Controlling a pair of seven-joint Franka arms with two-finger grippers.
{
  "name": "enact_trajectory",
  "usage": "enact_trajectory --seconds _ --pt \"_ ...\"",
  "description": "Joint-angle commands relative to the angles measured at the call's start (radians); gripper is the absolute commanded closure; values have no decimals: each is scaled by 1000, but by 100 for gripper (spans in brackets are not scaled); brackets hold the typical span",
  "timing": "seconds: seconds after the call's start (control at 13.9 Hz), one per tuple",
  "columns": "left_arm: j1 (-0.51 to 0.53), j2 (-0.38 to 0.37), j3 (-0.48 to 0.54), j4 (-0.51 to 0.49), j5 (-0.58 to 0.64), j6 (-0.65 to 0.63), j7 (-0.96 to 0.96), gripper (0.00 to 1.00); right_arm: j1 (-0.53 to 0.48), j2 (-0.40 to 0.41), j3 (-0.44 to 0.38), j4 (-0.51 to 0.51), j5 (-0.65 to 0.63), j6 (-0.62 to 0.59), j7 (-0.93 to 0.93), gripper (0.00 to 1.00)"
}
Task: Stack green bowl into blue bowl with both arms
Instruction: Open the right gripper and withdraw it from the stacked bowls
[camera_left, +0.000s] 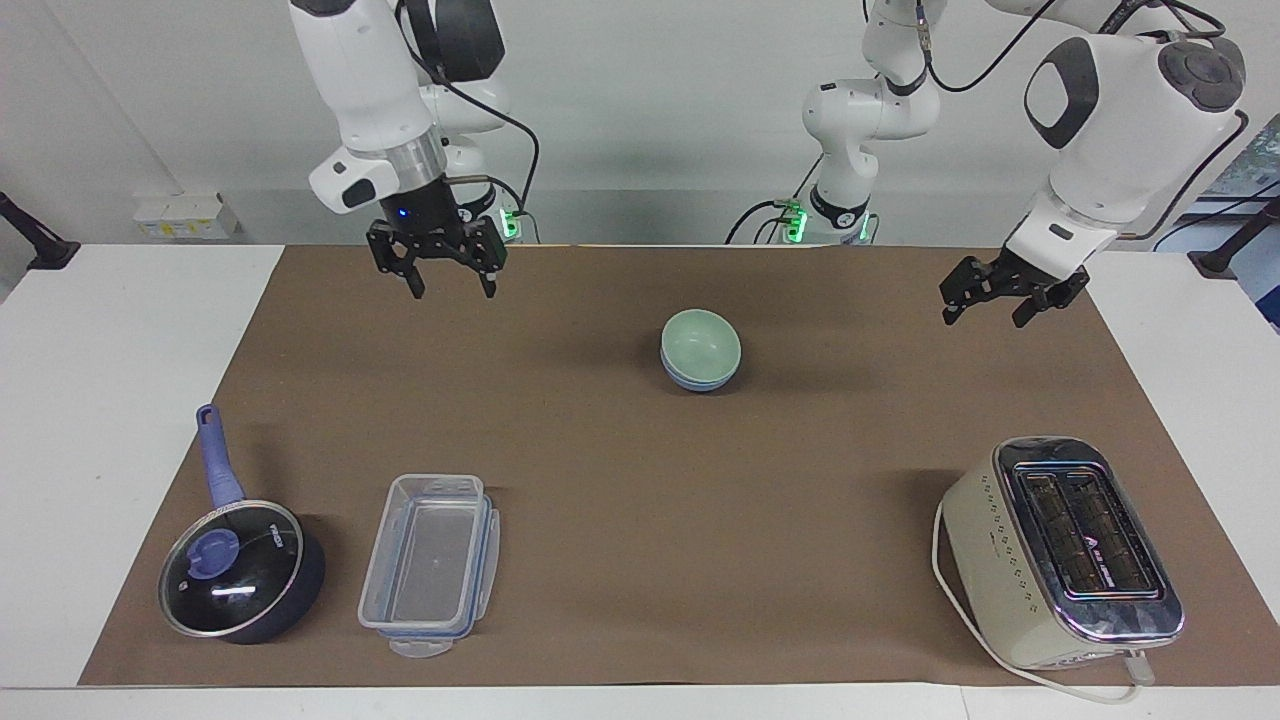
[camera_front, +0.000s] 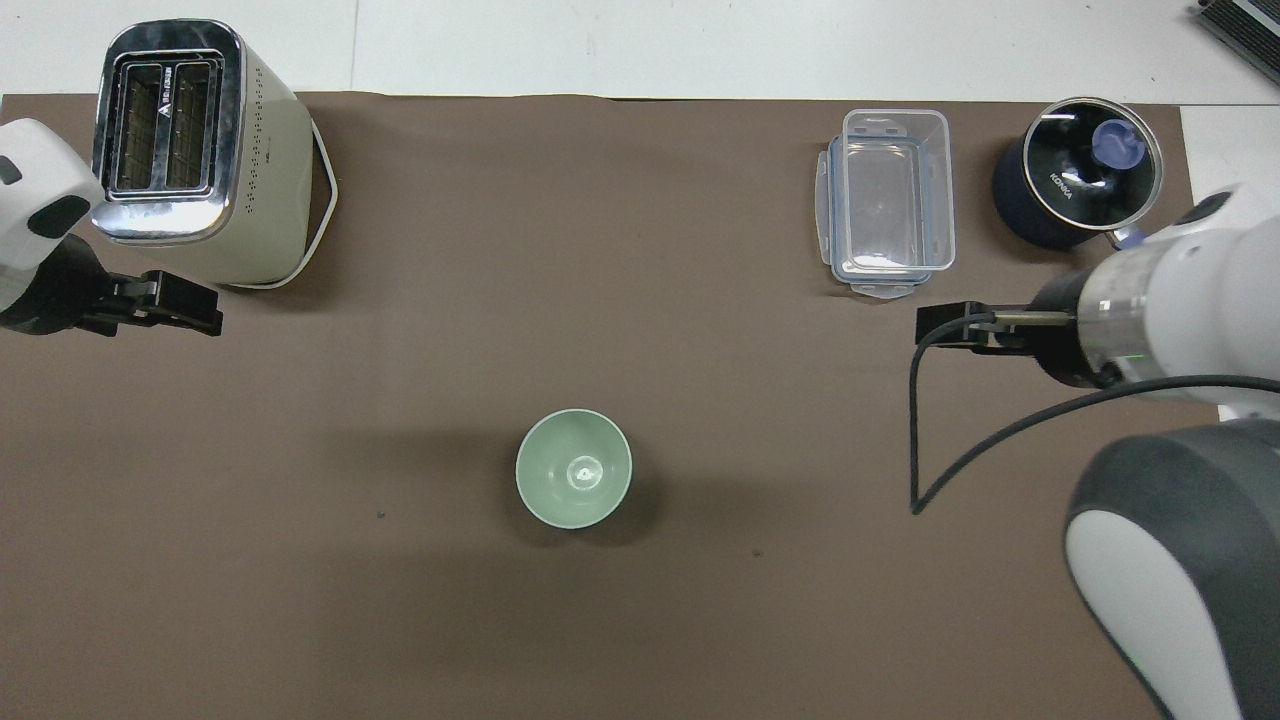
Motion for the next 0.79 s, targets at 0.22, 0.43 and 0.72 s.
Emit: enact_trajectory --seconds 0.22,0.43,0.72 --pt "5 10 -5 26 21 -22 0 0 -54 86 12 227 -55 -225 -9 0" --pt "5 10 -5 26 21 -24 0 0 -64 126 13 292 -43 -270 -9 0" --pt "6 10 -5 26 21 -22 0 0 -88 117 3 275 -30 -252 -9 0"
